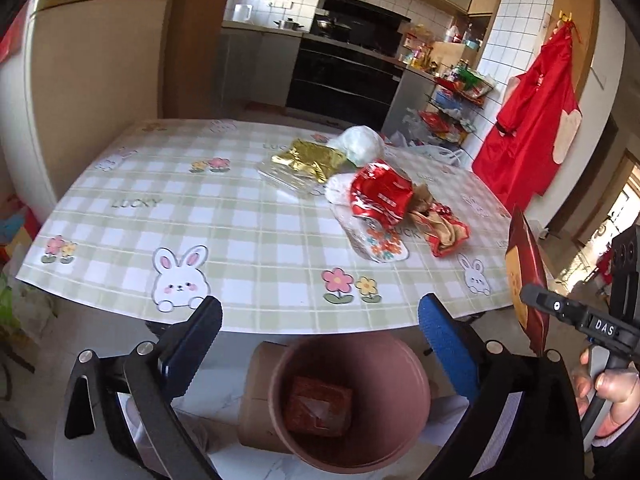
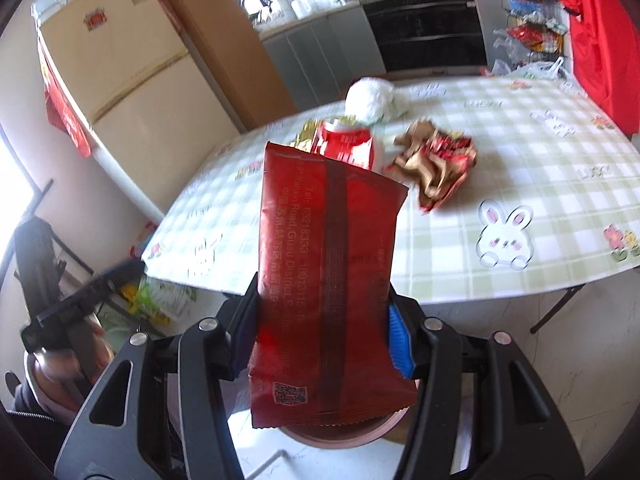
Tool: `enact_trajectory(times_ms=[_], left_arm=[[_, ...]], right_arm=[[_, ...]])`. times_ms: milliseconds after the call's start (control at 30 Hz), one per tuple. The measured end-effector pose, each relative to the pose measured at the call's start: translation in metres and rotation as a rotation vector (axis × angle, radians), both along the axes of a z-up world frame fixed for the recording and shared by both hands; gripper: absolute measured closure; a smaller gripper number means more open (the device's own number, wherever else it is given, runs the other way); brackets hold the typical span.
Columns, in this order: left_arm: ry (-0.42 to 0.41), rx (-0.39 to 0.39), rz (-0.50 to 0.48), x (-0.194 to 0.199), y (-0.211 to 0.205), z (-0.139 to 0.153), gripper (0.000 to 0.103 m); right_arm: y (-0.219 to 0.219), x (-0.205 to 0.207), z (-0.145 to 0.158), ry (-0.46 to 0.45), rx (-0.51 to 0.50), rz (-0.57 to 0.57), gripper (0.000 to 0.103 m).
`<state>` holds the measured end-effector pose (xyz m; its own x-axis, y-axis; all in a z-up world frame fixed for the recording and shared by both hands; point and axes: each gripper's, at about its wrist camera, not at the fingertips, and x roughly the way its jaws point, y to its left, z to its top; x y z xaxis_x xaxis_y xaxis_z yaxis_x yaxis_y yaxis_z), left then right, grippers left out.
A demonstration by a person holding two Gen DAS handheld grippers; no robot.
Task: Collect trash
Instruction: 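Carry the red snack box over the pink bucket with the right tool and release it, then move the right tool to the crumpled red-brown wrappers and close on them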
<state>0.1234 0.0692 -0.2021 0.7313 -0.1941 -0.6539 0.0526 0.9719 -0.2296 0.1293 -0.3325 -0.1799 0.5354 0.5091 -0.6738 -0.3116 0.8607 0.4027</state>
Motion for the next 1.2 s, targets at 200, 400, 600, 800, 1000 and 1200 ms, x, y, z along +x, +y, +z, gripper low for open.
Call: enact_trajectory(times_ms=[200,400,600,800,1000,1200], left_arm=[[0.019,-0.038,0.07,-0.003,0.028,0.002,0.006],[0.012,-0.045,0.094,-0.007,0.037,0.003,0.006],[0.016,-0.059,0.087,-0.008,0.034,0.003,0.006],[0.013,-0.045,0.073,-0.008,0.027,0.004,0.006],[0.008,-0.041,0.083,-0.007,0.028,0.007,0.006],[0.002,-0.037,0.087,-0.006,0.028,0.01,0.006]], right_arm=[[0.027,0.003,-0.016,0.045,-0.03,0.064,0.045],[0.043,0.006,-0.021,0.058,-0.026,0.096,0.037],[0.047,0.006,-0.014,0.032,-0.033,0.098,0.033],[0.035,0.008,-0.008,0.018,-0.036,0.062,0.019],[0.024,0.01,-0.002,-0.01,-0.061,0.018,0.008],[0.014,0.014,-0.002,-0.011,-0.086,-0.022,0.008]])
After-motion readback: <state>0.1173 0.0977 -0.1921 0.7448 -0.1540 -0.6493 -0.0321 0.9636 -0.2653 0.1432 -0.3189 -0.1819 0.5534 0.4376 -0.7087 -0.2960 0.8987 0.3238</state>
